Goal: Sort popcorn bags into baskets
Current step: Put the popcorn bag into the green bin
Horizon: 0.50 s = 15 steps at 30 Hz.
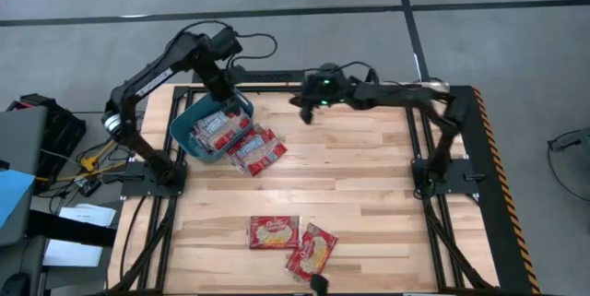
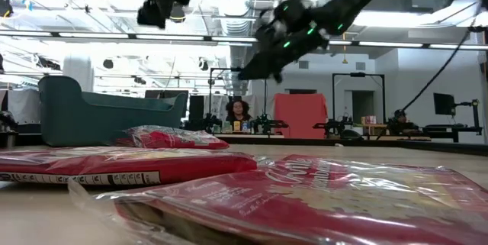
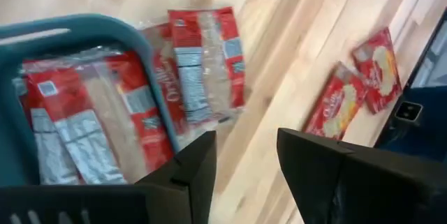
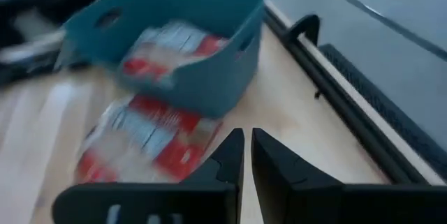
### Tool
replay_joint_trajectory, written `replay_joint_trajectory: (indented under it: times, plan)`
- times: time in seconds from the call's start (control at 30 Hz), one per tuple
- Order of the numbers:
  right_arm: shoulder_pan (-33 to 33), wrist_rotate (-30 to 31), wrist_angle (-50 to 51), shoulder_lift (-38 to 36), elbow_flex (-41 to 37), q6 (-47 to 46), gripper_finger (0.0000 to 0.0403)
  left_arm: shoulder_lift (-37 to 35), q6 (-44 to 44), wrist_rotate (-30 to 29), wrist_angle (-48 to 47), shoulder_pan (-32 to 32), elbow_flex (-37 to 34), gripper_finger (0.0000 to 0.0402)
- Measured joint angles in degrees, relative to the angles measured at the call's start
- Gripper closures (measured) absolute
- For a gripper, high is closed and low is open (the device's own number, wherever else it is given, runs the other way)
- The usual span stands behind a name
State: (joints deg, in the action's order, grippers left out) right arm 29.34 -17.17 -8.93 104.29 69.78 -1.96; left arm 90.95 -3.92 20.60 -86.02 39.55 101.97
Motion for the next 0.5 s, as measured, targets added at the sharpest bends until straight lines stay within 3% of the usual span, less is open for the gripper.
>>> replay_joint_trajectory:
  times: [0.1, 0.27, 0.37, 0.5]
  plan:
    - [-0.3, 0.5, -0.7, 8.1, 5.6, -5.7, 0.0363, -2.9, 7.2, -4.7, 3.8, -5.7, 0.0, 0.0264]
    - [-3.8, -0.4, 8.3, 16.9, 18.1, -6.4, 0.0393, -6.2, 16.7, -14.7, 6.1, -15.4, 0.0, 0.0264]
    - [-6.2, 6.9, 17.5, 20.2, 28.4, -8.0, 0.0384, -6.9, 22.1, -19.8, 6.1, -20.5, 0.0, 0.0264]
    - [-7.1, 4.6, 34.0, 25.0, 40.5, -6.9, 0.0390, -7.1, 28.2, -23.0, 5.9, -26.4, 0.0, 0.0264]
